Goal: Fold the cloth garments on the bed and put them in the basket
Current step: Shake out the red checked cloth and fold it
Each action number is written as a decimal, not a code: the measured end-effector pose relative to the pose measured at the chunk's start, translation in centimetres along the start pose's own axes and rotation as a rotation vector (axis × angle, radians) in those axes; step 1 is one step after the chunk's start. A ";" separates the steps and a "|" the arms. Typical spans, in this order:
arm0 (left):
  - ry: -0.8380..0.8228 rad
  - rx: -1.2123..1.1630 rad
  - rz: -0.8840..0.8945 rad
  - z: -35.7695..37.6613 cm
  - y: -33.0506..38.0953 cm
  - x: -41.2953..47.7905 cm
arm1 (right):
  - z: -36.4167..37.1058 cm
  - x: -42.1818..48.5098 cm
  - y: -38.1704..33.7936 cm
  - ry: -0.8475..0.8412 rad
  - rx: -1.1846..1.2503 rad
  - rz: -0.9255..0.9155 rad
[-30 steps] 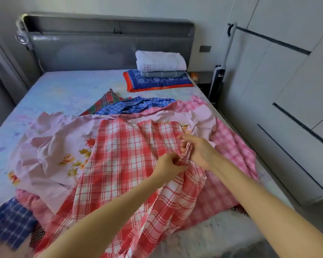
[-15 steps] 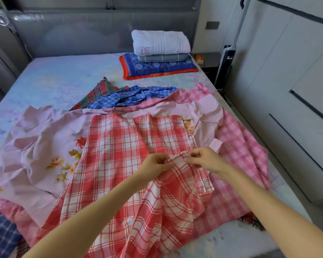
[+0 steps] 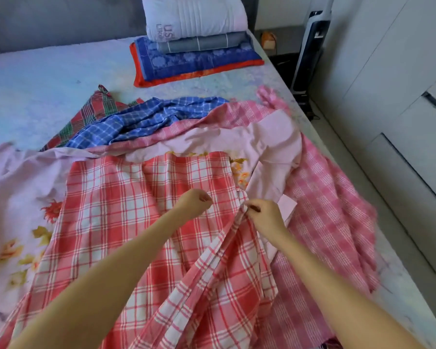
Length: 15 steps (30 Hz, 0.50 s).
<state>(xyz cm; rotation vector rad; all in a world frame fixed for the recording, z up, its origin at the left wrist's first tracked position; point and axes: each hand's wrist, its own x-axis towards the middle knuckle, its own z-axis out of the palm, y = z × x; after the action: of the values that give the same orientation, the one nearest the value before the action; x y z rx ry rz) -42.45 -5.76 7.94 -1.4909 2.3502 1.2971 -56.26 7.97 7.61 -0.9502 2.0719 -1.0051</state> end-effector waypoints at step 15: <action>0.239 0.652 0.076 4.2 -1.7 29.4 | 10.1 19.5 17.8 0.005 -0.418 0.369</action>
<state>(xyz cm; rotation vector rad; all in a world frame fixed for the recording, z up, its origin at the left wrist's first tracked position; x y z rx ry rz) -58.08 -24.11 -9.44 -1.3904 2.6144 0.2890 -64.62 -3.74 -16.73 -0.7138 2.3966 -0.3918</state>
